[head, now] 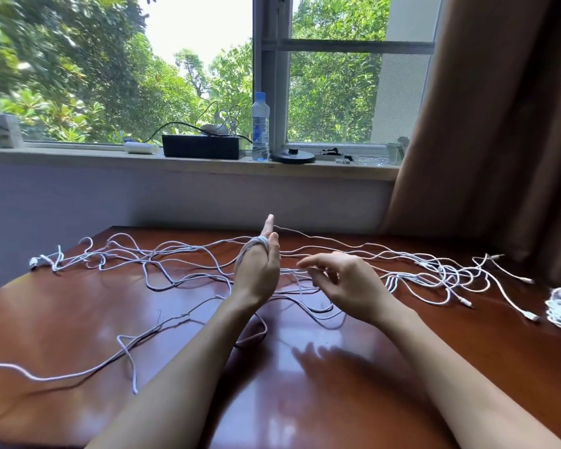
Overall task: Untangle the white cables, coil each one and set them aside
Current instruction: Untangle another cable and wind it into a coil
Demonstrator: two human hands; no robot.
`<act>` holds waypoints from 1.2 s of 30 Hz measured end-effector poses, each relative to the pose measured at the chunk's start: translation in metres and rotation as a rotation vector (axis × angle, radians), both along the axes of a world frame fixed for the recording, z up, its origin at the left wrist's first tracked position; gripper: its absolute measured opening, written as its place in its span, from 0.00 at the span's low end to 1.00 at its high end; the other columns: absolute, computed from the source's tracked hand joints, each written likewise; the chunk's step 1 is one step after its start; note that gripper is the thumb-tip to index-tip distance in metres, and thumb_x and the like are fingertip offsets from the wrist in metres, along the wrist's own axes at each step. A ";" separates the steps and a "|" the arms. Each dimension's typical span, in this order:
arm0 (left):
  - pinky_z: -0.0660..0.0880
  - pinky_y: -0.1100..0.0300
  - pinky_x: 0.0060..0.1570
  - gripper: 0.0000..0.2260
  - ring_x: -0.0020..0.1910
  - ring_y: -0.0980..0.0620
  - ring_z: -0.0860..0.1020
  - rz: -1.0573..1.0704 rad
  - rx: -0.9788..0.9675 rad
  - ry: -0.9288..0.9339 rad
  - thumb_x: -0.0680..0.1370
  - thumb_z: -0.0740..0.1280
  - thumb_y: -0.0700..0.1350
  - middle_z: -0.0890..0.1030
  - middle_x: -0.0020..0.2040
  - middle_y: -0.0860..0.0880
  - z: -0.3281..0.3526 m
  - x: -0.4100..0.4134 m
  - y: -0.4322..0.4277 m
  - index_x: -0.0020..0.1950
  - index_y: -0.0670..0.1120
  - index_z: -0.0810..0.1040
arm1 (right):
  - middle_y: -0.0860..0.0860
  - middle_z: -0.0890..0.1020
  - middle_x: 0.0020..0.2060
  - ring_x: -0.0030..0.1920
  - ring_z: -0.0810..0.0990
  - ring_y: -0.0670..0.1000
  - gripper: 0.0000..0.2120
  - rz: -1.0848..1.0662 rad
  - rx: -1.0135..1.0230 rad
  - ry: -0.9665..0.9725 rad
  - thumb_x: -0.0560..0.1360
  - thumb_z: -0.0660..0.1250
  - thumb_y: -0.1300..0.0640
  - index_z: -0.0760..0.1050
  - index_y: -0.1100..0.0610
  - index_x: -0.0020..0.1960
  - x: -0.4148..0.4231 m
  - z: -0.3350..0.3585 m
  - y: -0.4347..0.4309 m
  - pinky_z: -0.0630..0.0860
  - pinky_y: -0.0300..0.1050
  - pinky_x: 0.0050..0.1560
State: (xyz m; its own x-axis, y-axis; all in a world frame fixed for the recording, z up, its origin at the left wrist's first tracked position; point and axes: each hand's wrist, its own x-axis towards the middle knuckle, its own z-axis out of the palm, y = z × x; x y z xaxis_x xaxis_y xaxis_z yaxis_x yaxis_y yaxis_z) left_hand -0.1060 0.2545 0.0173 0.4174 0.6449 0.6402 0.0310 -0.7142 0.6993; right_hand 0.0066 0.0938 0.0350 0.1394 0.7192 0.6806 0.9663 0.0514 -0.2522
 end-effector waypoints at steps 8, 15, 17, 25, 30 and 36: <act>0.64 0.59 0.29 0.30 0.22 0.53 0.66 -0.378 -0.310 0.030 0.83 0.50 0.63 0.66 0.22 0.52 0.004 -0.002 -0.013 0.35 0.49 0.82 | 0.44 0.82 0.40 0.38 0.79 0.42 0.16 0.094 0.157 0.070 0.78 0.72 0.54 0.78 0.52 0.65 0.004 0.003 0.002 0.77 0.39 0.46; 0.50 0.64 0.23 0.48 0.23 0.55 0.54 -0.755 -0.585 0.306 0.77 0.29 0.69 0.61 0.25 0.48 0.008 -0.006 -0.020 0.43 0.38 0.80 | 0.43 0.82 0.41 0.42 0.82 0.43 0.14 0.138 0.153 0.180 0.78 0.72 0.59 0.80 0.56 0.63 0.003 0.001 0.004 0.75 0.34 0.48; 0.50 0.65 0.23 0.49 0.22 0.55 0.55 -0.801 -0.646 0.350 0.76 0.29 0.70 0.62 0.24 0.48 0.010 -0.007 -0.023 0.39 0.38 0.79 | 0.45 0.83 0.43 0.42 0.82 0.45 0.12 0.155 0.143 0.165 0.78 0.72 0.59 0.81 0.55 0.61 0.002 0.000 0.005 0.75 0.35 0.47; 0.48 0.64 0.25 0.53 0.21 0.56 0.53 -1.017 -0.818 0.482 0.67 0.31 0.80 0.62 0.24 0.48 0.013 -0.014 -0.025 0.39 0.36 0.76 | 0.46 0.79 0.46 0.34 0.77 0.49 0.10 0.271 0.004 0.283 0.79 0.71 0.59 0.83 0.50 0.58 -0.001 -0.002 0.005 0.73 0.36 0.41; 0.53 0.66 0.24 0.55 0.21 0.56 0.55 -1.061 -0.834 0.579 0.66 0.29 0.80 0.63 0.24 0.48 0.016 -0.016 -0.029 0.41 0.35 0.76 | 0.50 0.78 0.50 0.34 0.77 0.42 0.12 0.299 -0.103 0.337 0.79 0.69 0.64 0.83 0.53 0.59 -0.003 -0.001 0.002 0.70 0.32 0.40; 0.50 0.60 0.27 0.59 0.23 0.56 0.53 -1.099 -0.848 0.580 0.66 0.31 0.81 0.62 0.25 0.48 0.015 -0.016 -0.026 0.47 0.33 0.80 | 0.49 0.80 0.51 0.44 0.79 0.52 0.11 0.262 -0.202 0.394 0.80 0.68 0.64 0.83 0.53 0.58 0.005 0.003 0.000 0.72 0.34 0.44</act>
